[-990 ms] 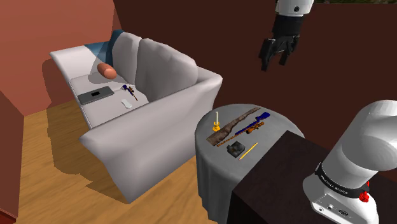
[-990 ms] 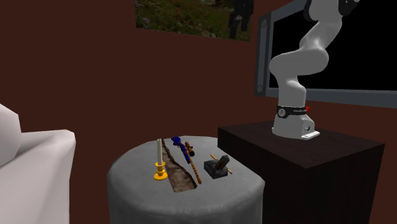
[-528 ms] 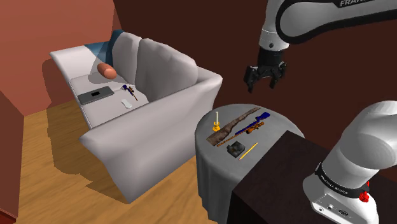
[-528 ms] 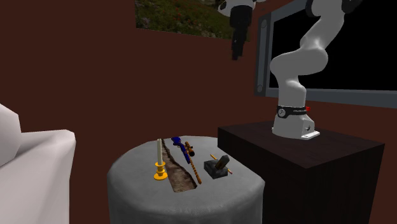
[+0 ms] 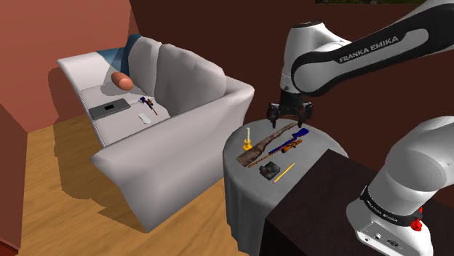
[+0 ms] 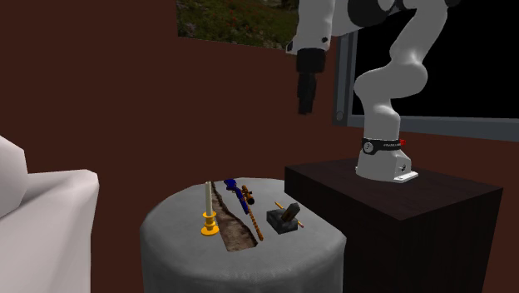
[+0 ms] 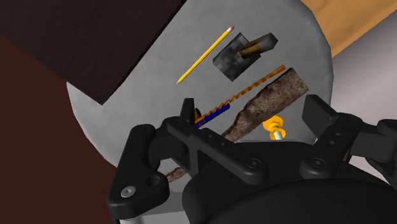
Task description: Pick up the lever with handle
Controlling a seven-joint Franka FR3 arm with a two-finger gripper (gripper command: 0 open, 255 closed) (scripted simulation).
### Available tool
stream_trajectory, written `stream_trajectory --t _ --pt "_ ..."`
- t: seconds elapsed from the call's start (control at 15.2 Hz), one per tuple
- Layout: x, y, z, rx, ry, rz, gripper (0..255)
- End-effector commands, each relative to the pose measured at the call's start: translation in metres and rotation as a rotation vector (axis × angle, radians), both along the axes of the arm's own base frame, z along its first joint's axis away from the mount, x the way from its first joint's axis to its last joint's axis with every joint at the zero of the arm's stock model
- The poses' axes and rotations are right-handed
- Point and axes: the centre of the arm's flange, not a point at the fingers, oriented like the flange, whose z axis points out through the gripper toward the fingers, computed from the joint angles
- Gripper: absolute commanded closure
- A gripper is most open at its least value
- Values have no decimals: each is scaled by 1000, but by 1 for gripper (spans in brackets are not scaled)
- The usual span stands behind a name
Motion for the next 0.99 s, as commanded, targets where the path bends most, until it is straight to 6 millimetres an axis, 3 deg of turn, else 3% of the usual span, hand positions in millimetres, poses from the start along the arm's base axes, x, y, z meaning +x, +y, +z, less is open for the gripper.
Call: stream_trajectory --t 0.0,0.92 --pt "9 4 -26 -2 1 -82 0" --pt "61 11 -206 -20 22 -619 0"
